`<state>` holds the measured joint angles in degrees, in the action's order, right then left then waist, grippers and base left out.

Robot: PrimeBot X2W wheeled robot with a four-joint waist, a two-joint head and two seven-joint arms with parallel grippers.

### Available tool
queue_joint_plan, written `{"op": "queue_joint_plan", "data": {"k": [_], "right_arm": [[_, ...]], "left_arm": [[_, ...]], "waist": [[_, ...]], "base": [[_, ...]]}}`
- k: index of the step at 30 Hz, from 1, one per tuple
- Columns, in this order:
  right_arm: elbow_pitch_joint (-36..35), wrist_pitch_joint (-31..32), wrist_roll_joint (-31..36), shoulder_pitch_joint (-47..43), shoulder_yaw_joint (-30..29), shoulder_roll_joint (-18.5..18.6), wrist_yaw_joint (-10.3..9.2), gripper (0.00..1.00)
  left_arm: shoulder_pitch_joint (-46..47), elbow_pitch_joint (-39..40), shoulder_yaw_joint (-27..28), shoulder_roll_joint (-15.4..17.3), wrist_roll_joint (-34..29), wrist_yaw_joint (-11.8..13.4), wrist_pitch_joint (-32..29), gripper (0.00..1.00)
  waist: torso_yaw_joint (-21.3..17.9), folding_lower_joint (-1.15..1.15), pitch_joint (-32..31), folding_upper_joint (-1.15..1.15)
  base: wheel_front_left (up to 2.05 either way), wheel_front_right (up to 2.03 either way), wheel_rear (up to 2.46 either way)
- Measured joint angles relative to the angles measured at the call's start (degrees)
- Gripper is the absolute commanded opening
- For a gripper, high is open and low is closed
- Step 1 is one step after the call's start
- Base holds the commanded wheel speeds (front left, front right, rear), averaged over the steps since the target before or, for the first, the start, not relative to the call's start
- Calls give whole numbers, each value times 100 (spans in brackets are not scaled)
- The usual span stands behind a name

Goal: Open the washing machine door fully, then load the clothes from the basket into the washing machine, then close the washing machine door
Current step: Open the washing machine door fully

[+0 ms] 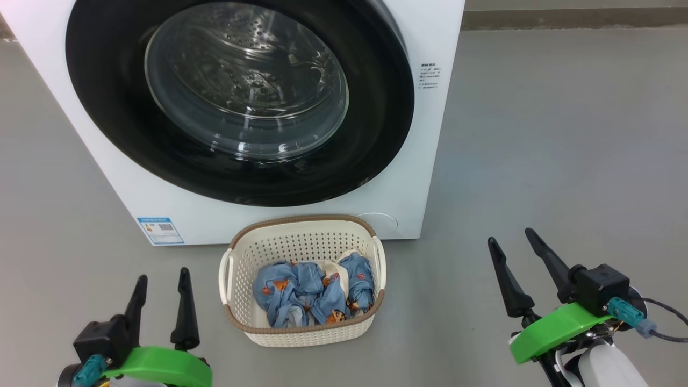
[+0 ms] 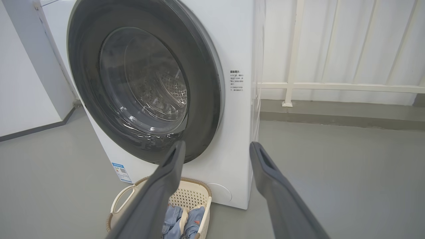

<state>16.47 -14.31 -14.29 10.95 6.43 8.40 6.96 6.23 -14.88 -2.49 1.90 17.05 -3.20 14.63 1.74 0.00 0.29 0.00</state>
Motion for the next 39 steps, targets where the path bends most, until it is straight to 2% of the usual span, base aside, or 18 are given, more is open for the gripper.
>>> {"op": "queue_joint_plan", "data": {"k": [9,13,22,27,32,33,34,37,39], "right_arm": [[31,0,-110,265,-178,25,0,100],[73,0,-364,417,-283,70,0,100],[79,-1,-1190,1009,-552,243,0,100],[87,-2,-1893,1379,-702,276,0,100],[178,-29,-2209,1779,-676,510,0,100],[227,-36,-2291,1861,-658,560,0,87],[279,-37,-2435,1947,-635,604,0,61],[417,-42,-2863,2237,-552,698,0,0],[515,-42,-3125,2462,-456,798,0,0]], "left_arm": [[0,-5,1,0,0,-18,0,100],[1,-2,13,0,0,-68,0,100],[169,88,15,-1,0,-191,0,100],[297,133,74,-2,0,-248,0,100],[453,185,96,-4,1,-269,0,100],[480,192,93,-5,1,-270,0,100],[500,204,90,-5,2,-270,0,100],[561,255,71,-7,27,-279,0,100],[589,302,63,-7,62,-315,0,100]], "waist": [[78,0,111,0],[120,0,181,0],[254,0,491,0],[347,0,728,0],[459,0,972,0],[487,0,1017,0],[514,0,1060,0],[593,0,1184,0],[638,0,1266,0]], "base": [[0,0,0],[0,0,0],[0,0,0],[0,0,0],[0,0,0],[0,0,0],[0,0,0],[0,0,0],[0,0,0]]}}
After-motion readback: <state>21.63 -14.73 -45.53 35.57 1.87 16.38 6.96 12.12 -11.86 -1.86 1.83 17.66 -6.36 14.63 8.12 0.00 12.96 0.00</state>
